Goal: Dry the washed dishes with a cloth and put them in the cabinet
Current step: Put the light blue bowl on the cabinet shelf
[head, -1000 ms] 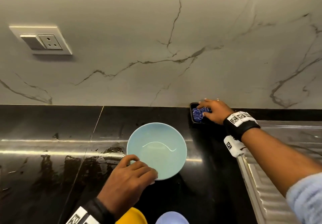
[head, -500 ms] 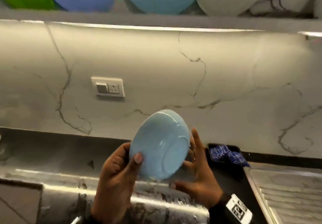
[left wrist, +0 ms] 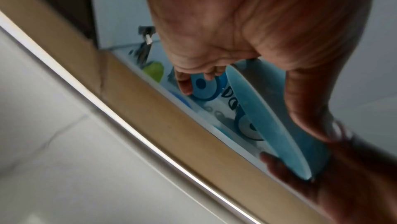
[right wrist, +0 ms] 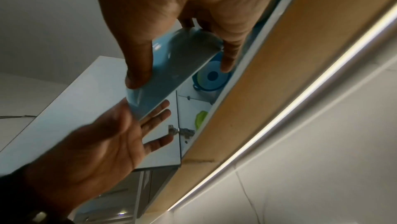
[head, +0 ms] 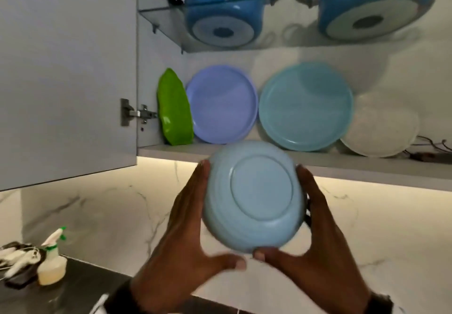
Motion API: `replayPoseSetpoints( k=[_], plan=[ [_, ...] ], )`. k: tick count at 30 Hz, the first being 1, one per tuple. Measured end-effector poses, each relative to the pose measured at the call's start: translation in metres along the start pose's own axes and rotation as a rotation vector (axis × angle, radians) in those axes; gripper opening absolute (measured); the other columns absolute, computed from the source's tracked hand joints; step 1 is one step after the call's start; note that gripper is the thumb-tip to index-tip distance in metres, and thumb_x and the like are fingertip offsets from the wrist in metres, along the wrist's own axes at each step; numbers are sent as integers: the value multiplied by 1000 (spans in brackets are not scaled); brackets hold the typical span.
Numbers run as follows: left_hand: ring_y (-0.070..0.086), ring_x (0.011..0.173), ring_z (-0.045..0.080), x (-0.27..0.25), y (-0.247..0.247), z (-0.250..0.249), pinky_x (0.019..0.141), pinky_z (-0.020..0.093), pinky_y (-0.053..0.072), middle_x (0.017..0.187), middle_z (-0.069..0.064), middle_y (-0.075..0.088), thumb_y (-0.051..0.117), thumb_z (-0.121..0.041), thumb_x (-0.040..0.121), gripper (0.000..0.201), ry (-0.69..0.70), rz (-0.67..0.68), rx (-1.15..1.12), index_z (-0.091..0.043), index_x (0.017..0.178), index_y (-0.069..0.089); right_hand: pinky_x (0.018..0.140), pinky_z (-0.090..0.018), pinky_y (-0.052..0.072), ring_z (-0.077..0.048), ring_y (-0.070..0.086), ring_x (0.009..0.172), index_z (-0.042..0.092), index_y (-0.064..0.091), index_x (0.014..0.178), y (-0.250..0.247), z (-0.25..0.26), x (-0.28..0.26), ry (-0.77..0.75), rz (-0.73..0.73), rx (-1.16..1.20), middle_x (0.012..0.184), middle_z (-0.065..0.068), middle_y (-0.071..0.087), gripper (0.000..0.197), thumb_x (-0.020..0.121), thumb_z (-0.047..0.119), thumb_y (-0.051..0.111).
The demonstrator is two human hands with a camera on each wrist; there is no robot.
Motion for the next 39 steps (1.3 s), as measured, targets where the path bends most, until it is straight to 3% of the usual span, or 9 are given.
replayPoseSetpoints(
  k=[2,5,11,18,22,26,30,33,39],
  plan=[
    [15,150,-7,19,-11,18,119,13,11,163,-25,17,70,-89,55,133,2,-30,165,-39,160,6,118,-34,29,-2,27,146,31,23,153,5,6,31,-86,-25,-102,158,20,27,114,60,69,78],
    [15,150,-5,63,-26,33,122,44,-15,159,-26,25,57,-97,44,133,-206,-54,327,-44,156,9,118,-51,25,7,30,138,51,21,145,23,15,85,3,51,-179,147,32,31,101,59,79,65],
    [3,155,3,99,-32,72,109,54,-35,162,-11,32,17,-110,48,129,-288,-15,354,-39,156,19,117,-61,7,-12,37,142,37,20,153,53,-16,149,229,280,-392,150,15,44,109,63,98,30],
    [17,154,11,110,-29,101,114,58,-27,156,-9,41,2,-107,52,124,-286,-35,396,-38,150,33,116,-61,3,-28,40,140,36,15,154,67,-13,175,400,432,-493,150,2,47,95,78,91,33],
    [29,148,11,113,-28,114,117,58,-21,153,-11,44,13,-103,64,111,-327,-34,402,-36,149,34,104,-40,16,-27,33,145,29,9,158,75,-9,182,434,483,-479,160,-3,33,94,85,81,38],
    [37,146,17,110,-30,112,122,61,1,154,-6,44,36,-71,94,71,-147,-185,458,-31,152,38,114,-66,-5,-33,22,150,31,-11,157,83,-19,191,452,425,-632,167,-8,2,93,86,83,21],
    [16,156,21,103,-8,92,123,56,15,169,-5,17,31,-69,99,64,259,-9,713,-41,157,30,119,-57,16,-31,35,144,24,16,158,67,-20,183,337,157,-399,162,-5,29,72,99,57,43],
    [13,156,21,111,8,91,122,61,13,169,-6,16,27,-83,89,77,206,93,808,-45,156,29,118,-54,23,-27,42,140,26,36,150,53,-23,164,277,34,-271,145,-6,53,61,96,50,53],
    [12,156,21,120,13,101,123,61,10,169,-8,14,30,-93,69,97,64,129,893,-44,152,32,120,-51,22,-14,41,139,31,41,145,24,-21,120,210,-9,-191,147,11,48,57,94,48,61]
  ],
)
Point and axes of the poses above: each hand's wrist, its own x-axis towards the middle knuckle, its own y-axis out of the palm, z = x × y, the point moved 2 cm from there along x, towards the middle knuckle
